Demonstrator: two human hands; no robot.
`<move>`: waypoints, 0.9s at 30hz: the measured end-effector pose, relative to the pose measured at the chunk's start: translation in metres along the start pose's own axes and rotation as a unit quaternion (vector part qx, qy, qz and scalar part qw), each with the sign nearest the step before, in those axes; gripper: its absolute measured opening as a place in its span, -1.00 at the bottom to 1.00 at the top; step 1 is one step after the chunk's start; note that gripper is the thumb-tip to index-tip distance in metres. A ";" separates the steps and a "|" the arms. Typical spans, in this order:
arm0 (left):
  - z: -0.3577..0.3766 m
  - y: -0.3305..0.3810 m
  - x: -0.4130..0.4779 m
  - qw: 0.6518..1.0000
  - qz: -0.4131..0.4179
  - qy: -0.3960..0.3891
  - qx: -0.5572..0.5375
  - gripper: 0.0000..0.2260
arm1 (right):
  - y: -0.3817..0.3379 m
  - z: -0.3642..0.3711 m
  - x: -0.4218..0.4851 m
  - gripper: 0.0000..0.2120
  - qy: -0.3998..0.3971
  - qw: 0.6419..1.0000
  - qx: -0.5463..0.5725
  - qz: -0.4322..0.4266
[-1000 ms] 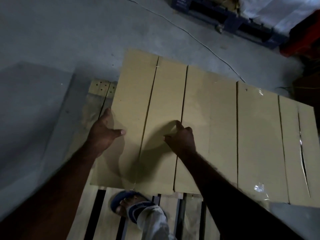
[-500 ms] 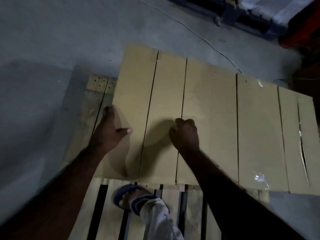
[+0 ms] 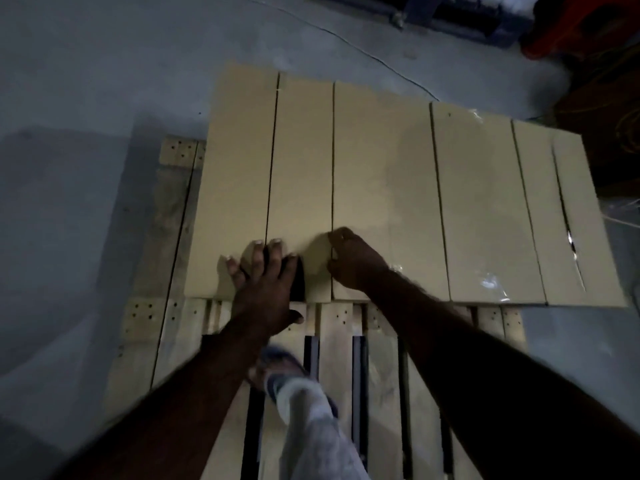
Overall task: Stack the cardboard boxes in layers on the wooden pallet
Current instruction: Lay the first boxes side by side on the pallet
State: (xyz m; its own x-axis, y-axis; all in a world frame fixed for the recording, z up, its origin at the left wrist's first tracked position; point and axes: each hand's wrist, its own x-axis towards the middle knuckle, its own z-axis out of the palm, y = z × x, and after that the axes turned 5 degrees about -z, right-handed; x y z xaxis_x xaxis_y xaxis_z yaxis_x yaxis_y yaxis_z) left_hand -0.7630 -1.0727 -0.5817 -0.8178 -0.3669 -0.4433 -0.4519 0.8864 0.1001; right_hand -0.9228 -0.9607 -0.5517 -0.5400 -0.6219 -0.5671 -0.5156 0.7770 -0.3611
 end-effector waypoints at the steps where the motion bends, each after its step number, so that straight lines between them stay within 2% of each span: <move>1: 0.004 0.003 -0.002 1.000 0.014 0.014 -0.006 0.02 | 0.001 0.003 -0.005 -0.34 -0.007 1.000 -0.007 -0.005; 5: 0.029 0.021 0.004 0.982 0.138 0.123 -0.039 -0.20 | 0.017 0.017 -0.012 -0.40 0.009 0.998 -0.055 -0.041; 7: 0.042 0.030 0.010 0.970 0.162 0.168 -0.069 -0.37 | 0.027 0.020 -0.014 -0.41 0.042 0.996 -0.072 -0.044; 10: 0.053 0.032 0.016 0.948 0.194 0.231 -0.102 -0.50 | 0.030 0.022 -0.021 -0.49 0.054 0.991 -0.093 -0.083; 12: 0.058 0.028 0.019 0.939 0.213 0.247 -0.109 -0.57 | 0.028 0.025 -0.024 -0.51 0.062 0.988 -0.095 -0.105; 15: 0.060 0.028 0.019 0.938 0.213 0.252 -0.104 -0.60 | 0.033 0.038 -0.023 -0.38 0.081 0.988 -0.068 -0.110; 23: 0.065 0.032 0.021 0.923 0.222 0.302 -0.089 -0.72 | 0.032 0.043 -0.022 -0.39 0.077 0.992 -0.067 -0.079; 27: 0.065 0.032 0.022 0.920 0.221 0.309 -0.098 -0.69 | 0.033 0.047 -0.022 -0.38 0.066 0.993 -0.072 -0.073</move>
State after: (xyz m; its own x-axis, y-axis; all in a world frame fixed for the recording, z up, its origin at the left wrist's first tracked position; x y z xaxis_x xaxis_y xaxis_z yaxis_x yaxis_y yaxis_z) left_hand -0.7721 -1.0337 -0.6459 -0.9559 -0.1268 0.2648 -0.0323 0.9419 0.3344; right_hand -0.8965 -0.9171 -0.5861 -0.5307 -0.7414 -0.4107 -0.6794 0.6618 -0.3169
